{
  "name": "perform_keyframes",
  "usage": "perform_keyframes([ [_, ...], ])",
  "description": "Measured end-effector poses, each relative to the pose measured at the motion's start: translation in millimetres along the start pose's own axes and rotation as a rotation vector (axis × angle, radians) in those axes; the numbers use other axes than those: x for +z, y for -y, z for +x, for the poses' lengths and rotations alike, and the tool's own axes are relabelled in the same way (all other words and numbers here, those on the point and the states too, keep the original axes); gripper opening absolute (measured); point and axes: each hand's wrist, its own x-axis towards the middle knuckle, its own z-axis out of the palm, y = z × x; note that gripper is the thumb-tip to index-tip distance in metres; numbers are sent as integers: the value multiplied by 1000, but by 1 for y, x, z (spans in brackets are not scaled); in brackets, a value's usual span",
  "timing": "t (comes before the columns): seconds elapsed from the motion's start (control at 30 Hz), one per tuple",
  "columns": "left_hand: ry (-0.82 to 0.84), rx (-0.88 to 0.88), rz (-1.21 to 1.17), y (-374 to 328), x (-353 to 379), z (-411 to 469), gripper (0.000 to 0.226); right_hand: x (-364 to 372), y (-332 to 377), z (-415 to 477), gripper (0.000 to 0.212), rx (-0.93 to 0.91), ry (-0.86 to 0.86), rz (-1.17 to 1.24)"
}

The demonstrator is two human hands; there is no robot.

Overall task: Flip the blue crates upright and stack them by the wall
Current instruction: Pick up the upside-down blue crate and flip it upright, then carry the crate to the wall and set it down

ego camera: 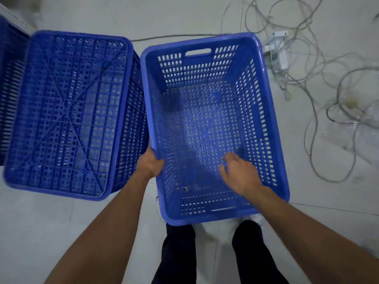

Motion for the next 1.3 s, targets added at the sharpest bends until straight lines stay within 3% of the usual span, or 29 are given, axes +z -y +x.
perform_keyframes([
  [0.1,29,-67,58,7,-1,13,54,-21,-31,16,30,32,-131,-32],
  [0.37,18,-69,70,11,-7,18,46,-69,-82,59,47,253,-136,16],
  [0.57,-45,-1,-175,3,-20,29,36,-85,-91,75,59,360,-225,133],
  [0.83,-87,-44,-364,-2,-20,36,22,-77,-94,92,59,460,-44,222],
  [0.93,-85,-37,-396,-7,-20,38,32,-74,-101,91,56,484,-46,263],
  [1.07,-59,-31,-212,-14,-21,41,56,-70,-108,90,55,476,-92,248],
  [1.3,-102,-42,39,-18,-18,38,53,-61,-112,90,40,542,-68,231],
])
